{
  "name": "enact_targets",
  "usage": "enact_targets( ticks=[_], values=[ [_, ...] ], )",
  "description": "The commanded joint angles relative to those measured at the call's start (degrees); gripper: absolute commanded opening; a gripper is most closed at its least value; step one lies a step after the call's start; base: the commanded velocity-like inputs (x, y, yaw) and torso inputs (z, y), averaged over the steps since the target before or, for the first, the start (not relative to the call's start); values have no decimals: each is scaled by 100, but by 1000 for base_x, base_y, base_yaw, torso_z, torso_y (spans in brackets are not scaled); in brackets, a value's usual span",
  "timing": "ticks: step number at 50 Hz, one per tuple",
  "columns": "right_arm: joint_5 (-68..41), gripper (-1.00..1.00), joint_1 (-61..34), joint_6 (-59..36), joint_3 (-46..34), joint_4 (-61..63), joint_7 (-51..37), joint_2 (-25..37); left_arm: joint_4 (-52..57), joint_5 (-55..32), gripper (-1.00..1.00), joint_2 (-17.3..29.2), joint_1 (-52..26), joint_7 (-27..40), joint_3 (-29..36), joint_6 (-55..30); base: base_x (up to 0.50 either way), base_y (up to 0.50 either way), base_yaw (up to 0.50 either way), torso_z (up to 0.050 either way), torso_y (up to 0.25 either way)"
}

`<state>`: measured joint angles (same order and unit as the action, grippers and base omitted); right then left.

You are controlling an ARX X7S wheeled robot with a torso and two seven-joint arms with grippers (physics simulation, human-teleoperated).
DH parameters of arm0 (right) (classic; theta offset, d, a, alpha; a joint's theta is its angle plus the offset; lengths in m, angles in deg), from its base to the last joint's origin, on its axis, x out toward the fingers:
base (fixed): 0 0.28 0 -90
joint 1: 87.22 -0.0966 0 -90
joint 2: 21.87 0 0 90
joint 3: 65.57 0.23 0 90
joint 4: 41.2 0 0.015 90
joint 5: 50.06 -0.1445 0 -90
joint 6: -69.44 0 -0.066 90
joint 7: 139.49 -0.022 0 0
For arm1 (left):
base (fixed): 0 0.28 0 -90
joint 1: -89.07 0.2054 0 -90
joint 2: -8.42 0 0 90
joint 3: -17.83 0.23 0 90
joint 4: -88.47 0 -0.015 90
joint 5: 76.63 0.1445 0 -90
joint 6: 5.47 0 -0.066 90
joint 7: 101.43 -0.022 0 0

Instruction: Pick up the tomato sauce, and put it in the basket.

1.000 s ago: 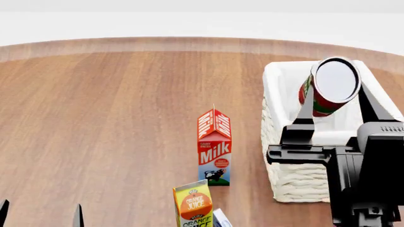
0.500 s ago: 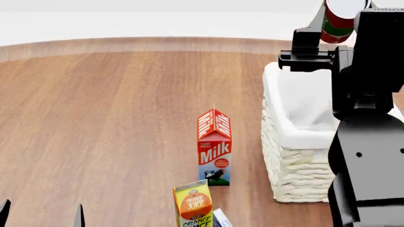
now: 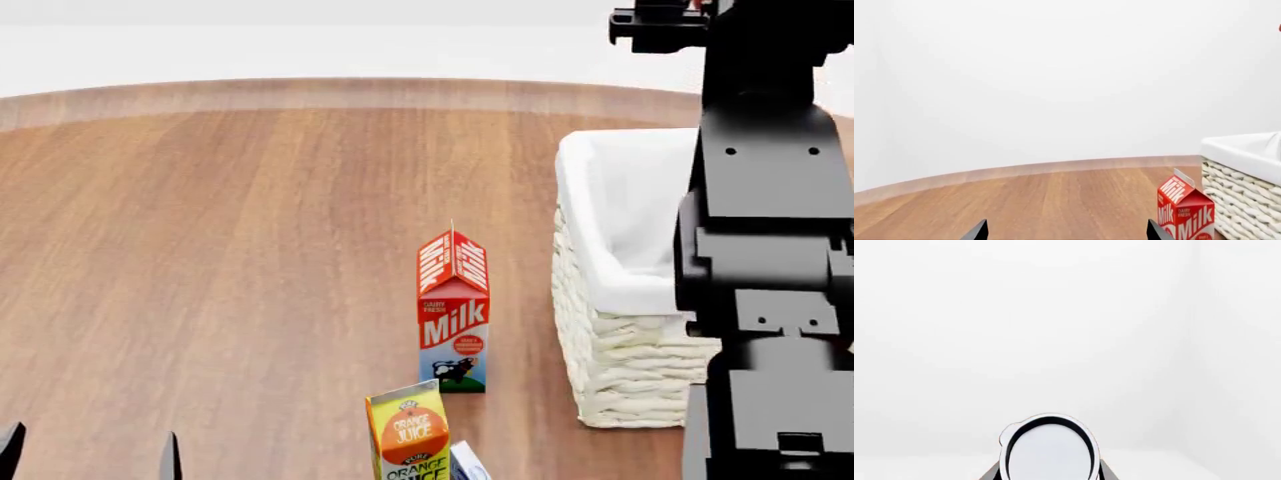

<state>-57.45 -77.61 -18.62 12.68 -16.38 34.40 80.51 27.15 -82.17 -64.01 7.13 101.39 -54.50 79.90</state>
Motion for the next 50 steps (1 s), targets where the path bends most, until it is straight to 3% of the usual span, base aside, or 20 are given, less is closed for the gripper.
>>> enact_targets(
  ticks=[1, 9, 18, 50],
  values=[
    [614, -100, -593, -24, 28, -981, -90, -134, -13, 25, 100, 9, -19, 29, 49, -13, 0, 0, 0, 0, 0],
    [681, -100, -628, -1107, 166, -981, 57, -203, 93, -3, 100, 44, 13, 63, 32, -49, 0, 0, 0, 0, 0],
    [714, -100, -444, -1635, 221, -981, 96, -168, 80, 16, 100, 54, 4, 74, 74, -28, 0, 0, 0, 0, 0],
    [705, -100, 529, -1422, 656, -981, 144, -149, 11, 9, 100, 81, -53, 123, 155, -63, 0, 0, 0, 0, 0]
  ],
)
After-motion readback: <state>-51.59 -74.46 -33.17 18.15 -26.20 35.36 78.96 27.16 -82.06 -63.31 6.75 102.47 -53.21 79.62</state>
